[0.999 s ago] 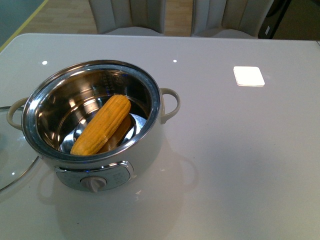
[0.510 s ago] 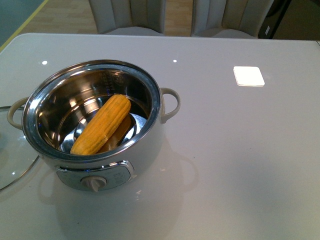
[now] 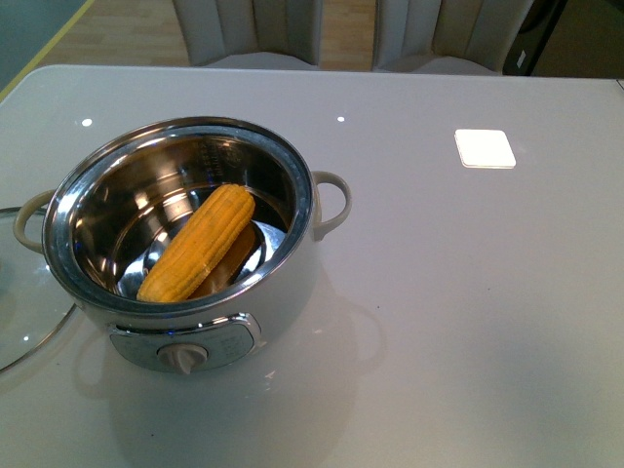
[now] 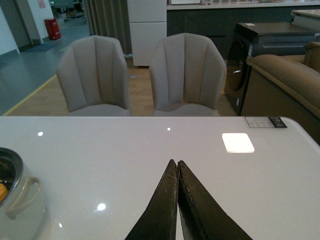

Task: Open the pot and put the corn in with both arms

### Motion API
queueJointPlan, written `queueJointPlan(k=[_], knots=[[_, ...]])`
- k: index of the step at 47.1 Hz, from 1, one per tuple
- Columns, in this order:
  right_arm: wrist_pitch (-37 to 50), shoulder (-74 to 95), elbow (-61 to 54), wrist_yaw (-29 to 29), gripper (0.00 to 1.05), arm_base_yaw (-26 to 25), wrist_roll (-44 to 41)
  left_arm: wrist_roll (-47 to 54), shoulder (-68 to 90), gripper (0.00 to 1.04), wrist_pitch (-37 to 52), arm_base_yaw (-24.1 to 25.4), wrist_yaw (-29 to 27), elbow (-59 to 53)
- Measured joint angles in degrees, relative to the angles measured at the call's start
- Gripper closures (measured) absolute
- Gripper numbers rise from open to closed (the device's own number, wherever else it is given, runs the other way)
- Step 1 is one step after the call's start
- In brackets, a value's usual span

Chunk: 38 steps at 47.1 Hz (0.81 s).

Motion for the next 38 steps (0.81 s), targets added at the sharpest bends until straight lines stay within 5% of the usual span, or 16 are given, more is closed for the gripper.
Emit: queueJointPlan(k=[16, 23, 38], knots=[[-4.9, -4.8, 0.0, 0.0, 1.03, 0.0, 0.0, 0.0, 0.0, 0.07, 0.0, 0.0, 0.0, 0.0], [-14.3, -12.9, 0.0, 0.0, 1.03, 0.0, 0.0, 0.0, 0.0, 0.07, 0.0, 0.0, 0.0, 0.0], [-15.0, -14.6, 0.0, 0.0, 1.03, 0.0, 0.0, 0.0, 0.0, 0.07, 0.0, 0.0, 0.0, 0.0]])
